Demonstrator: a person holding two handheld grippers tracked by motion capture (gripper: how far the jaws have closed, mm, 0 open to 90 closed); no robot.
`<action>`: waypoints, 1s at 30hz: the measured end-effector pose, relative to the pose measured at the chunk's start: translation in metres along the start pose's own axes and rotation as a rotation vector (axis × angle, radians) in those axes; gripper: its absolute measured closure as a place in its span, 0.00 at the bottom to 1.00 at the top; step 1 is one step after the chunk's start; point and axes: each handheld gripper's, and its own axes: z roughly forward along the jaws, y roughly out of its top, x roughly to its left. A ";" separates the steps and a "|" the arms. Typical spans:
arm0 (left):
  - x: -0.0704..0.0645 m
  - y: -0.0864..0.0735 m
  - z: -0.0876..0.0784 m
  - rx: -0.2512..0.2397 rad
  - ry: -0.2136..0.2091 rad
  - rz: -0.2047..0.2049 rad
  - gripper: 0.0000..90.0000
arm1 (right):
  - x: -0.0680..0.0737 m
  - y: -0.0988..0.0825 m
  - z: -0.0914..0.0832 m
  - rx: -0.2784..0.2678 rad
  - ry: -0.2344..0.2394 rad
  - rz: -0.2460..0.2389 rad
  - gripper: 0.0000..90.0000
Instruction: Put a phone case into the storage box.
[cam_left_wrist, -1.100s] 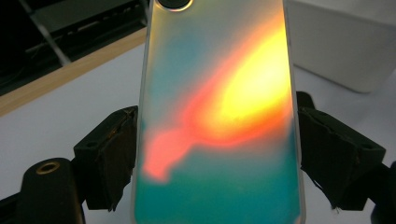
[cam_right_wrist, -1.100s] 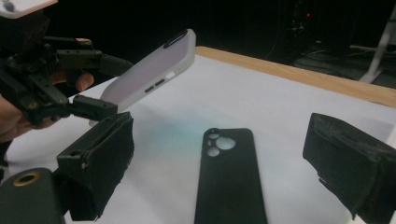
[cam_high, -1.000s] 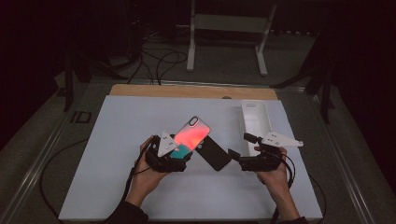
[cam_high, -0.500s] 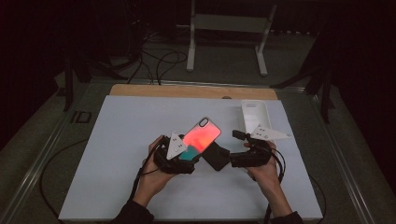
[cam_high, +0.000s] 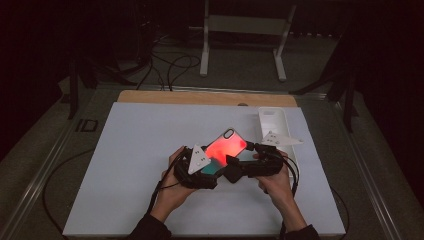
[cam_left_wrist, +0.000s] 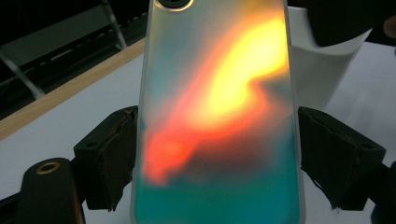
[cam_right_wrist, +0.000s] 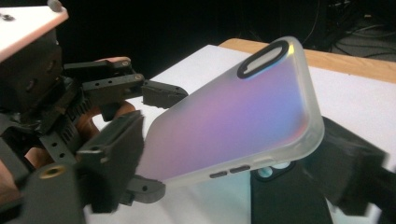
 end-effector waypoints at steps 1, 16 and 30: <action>0.000 0.000 0.000 -0.001 -0.001 0.001 0.19 | 0.000 0.000 0.000 0.006 -0.014 0.005 0.31; -0.005 0.001 0.003 -0.008 -0.030 -0.010 0.19 | 0.009 0.003 0.006 0.016 0.000 0.005 0.75; -0.003 -0.003 0.005 0.006 -0.024 -0.026 0.26 | 0.025 0.006 0.011 0.045 0.002 -0.072 0.96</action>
